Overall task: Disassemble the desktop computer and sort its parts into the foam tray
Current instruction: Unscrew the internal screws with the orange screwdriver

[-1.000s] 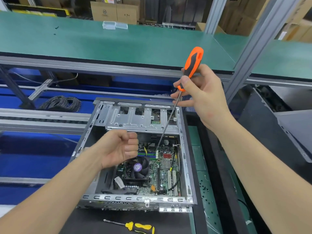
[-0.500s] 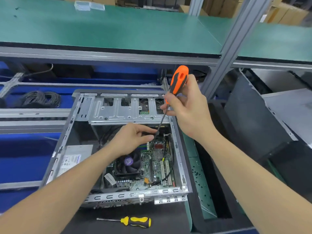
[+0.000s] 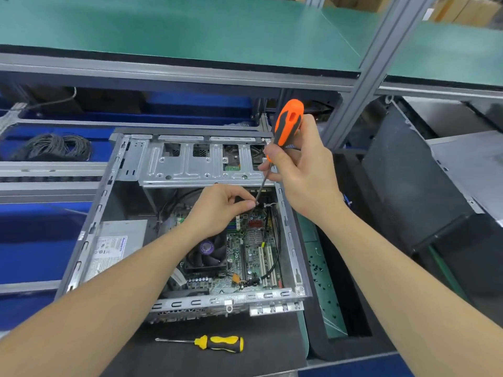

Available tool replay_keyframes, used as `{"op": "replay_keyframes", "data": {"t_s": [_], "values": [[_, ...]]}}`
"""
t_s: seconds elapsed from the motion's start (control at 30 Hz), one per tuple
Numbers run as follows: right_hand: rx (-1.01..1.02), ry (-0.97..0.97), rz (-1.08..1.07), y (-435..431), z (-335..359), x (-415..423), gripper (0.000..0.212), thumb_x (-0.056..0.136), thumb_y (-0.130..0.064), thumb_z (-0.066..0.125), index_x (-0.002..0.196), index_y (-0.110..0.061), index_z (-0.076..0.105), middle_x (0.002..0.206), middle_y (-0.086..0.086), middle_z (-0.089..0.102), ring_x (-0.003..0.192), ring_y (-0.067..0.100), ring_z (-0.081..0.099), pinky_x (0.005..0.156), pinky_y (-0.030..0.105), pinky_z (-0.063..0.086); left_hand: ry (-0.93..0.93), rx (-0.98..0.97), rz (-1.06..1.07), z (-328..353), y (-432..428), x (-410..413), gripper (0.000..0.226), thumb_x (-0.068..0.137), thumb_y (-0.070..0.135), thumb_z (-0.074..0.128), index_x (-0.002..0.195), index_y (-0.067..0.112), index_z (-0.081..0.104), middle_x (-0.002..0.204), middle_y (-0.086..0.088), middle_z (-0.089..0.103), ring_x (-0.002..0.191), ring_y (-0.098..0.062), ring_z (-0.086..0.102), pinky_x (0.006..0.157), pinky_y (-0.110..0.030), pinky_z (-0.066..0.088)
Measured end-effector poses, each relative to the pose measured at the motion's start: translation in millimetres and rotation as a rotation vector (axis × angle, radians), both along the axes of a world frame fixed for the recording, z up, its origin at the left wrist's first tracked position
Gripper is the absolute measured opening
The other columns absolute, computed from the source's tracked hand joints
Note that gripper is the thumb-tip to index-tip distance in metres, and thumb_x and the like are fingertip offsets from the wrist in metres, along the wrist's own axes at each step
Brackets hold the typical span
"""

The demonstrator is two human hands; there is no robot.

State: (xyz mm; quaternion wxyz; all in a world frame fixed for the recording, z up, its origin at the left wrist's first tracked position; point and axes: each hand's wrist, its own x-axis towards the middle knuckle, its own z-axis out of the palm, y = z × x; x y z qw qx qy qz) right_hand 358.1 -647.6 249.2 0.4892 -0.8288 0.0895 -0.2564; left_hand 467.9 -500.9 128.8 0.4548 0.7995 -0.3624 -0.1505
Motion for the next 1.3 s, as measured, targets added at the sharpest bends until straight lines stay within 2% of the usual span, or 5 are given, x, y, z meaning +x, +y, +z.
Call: {"op": "replay_keyframes", "data": {"t_s": [0.57,0.7,0.9,1.0,1.3], "values": [[-0.030,0.172,0.364,-17,14,4,0.015,0.102,-0.009,0.054,0.116,-0.010,0.050,0.105,0.002,0.074,0.101,0.020,0.075,0.092,0.042,0.061,0.035,-0.086,-0.120,14,4,1,0.022,0.098,0.039,0.066,0.118,0.046,0.073,0.054,0.010,0.028,0.053,-0.006,0.030,0.054,-0.022,0.023],[-0.146,0.265,0.403,-18,32,6,0.014,0.101,-0.008,0.062,0.113,-0.010,0.055,0.105,0.002,0.075,0.102,0.015,0.073,0.098,0.040,0.056,0.052,-0.161,-0.172,22,-2,-7,0.017,0.102,0.032,0.061,0.103,0.035,0.078,0.055,-0.005,0.046,0.053,-0.008,0.035,0.056,-0.027,0.028],[-0.677,0.246,-0.063,6,76,10,0.044,0.093,-0.062,0.055,0.084,-0.019,0.056,0.070,0.001,0.063,0.077,0.025,0.060,0.065,0.039,0.048,0.056,-0.150,-0.157,19,-3,-8,0.016,0.099,0.034,0.066,0.088,0.033,0.079,0.050,0.013,0.047,0.051,-0.003,0.037,0.055,-0.019,0.032],[-0.967,0.412,-0.292,25,88,21,0.050,0.100,-0.063,0.045,0.083,-0.016,0.044,0.068,0.000,0.036,0.076,0.028,0.045,0.065,0.035,0.034,0.078,-0.154,-0.153,18,-5,-9,0.017,0.098,0.037,0.066,0.087,0.036,0.079,0.048,0.013,0.046,0.049,-0.004,0.036,0.054,-0.018,0.031],[-0.888,0.606,0.176,19,109,45,0.030,0.094,-0.033,0.065,0.077,-0.013,0.050,0.072,0.001,0.049,0.063,0.026,0.045,0.052,0.030,0.031,0.085,-0.114,-0.174,23,0,0,0.019,0.100,0.043,0.063,0.090,0.036,0.078,0.048,0.012,0.035,0.049,-0.005,0.032,0.050,-0.017,0.024]]}}
